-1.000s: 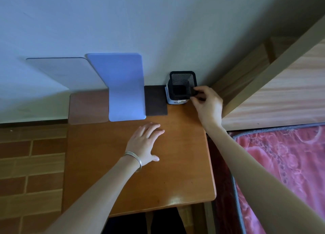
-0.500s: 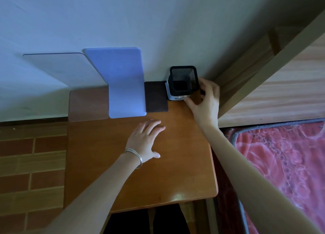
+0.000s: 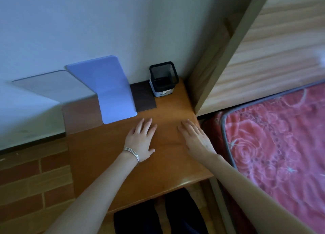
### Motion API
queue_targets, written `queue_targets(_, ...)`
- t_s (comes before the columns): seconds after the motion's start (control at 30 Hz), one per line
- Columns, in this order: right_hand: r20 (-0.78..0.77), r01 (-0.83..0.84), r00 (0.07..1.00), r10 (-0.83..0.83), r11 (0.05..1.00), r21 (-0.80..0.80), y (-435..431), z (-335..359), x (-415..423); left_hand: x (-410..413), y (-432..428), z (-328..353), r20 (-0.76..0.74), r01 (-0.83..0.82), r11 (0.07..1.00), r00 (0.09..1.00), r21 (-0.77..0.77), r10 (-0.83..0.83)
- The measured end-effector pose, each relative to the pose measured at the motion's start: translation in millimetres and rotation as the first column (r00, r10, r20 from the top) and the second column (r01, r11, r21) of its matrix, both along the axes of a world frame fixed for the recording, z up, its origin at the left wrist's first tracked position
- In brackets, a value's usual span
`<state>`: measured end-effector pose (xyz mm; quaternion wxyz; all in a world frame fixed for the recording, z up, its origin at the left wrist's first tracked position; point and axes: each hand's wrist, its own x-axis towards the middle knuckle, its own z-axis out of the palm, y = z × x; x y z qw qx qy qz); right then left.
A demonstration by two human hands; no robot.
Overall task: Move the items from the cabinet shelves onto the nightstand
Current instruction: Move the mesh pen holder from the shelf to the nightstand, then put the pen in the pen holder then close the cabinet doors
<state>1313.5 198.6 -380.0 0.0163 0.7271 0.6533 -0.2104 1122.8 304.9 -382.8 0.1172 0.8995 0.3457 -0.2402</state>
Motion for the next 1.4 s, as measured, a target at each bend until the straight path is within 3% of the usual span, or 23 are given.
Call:
queue_targets(0.17,0.166,0.028,0.986,-0.020,0.998,-0.050,-29,48,-2,7,-1,46,-0.068,0.175,0.984,0.982,-0.011,-0.176)
queue_targets(0.3,0.176,0.251,0.952,-0.251,0.968,0.025,-70,116,-11,3,-7,117,0.015,0.336,0.941,0.942,0.045,-0.337)
queue_targets(0.4,0.186,0.419,0.882,-0.433,0.901,0.109,-115,179,-26,6,-22,173,0.152,0.484,0.868,0.855,0.114,-0.497)
queue_targets(0.6,0.248,0.679,0.656,-0.713,0.700,0.219,-227,293,-79,66,-98,288,0.344,0.741,0.636,0.552,0.218,-0.760)
queue_targets(0.77,0.283,0.842,0.372,-0.884,0.450,0.299,-319,359,-137,91,-207,368,0.434,0.899,0.296,0.137,0.324,-0.890)
queue_targets(0.93,0.278,0.892,-0.050,-0.959,0.082,0.445,-419,414,-235,62,-339,425,0.524,0.915,-0.023,-0.250,0.402,-0.814)
queue_targets(1.1,0.278,0.830,-0.425,-0.861,-0.248,0.500,-505,449,-408,-33,-472,458,0.517,0.816,-0.319,-0.559,0.482,-0.648)
queue_targets(1.23,0.343,0.765,-0.612,-0.712,-0.423,0.487,-540,470,-577,-165,-569,473,0.494,0.664,-0.517,-0.748,0.540,-0.444)
queue_targets(1.4,0.434,0.646,-0.762,-0.481,-0.608,0.461,-557,502,-785,-357,-649,499,0.510,0.478,-0.656,-0.845,0.584,-0.162)
